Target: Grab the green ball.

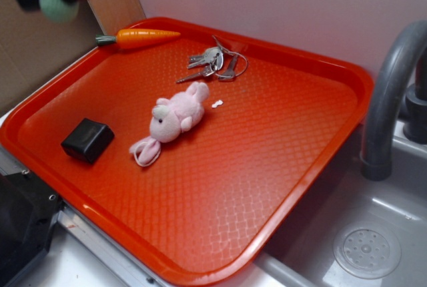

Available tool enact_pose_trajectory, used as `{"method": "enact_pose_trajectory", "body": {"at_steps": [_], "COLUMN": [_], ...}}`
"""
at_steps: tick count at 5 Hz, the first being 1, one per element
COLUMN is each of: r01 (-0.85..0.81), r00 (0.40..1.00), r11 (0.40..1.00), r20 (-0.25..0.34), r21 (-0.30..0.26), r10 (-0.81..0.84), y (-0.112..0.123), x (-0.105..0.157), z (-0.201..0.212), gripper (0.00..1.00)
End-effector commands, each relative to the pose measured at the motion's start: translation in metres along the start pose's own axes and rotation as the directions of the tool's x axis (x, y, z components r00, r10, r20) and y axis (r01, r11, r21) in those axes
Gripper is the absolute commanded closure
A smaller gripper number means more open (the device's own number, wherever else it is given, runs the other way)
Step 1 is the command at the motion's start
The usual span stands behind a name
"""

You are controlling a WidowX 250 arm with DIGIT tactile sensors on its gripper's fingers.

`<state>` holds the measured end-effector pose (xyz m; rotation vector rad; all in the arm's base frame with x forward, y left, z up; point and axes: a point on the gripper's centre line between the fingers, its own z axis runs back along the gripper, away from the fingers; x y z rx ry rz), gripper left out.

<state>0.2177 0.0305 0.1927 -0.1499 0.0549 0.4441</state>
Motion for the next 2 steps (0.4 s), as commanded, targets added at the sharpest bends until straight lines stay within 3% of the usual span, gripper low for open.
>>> {"method": "enact_pose_trajectory", "body": {"at_steps": [1,2], "r01": [0.378,0.339], "r00": [0.92,0.935], "r11": [0.924,0.936], "r20": [0.094,0.081], "r21": [0.053,0.09], "r10": [-0.381,-0.346], "y": [-0.019,0.003], "x": [-0.024,-0.009], "z": [0.076,0.051], "gripper": [1.0,1.0]}}
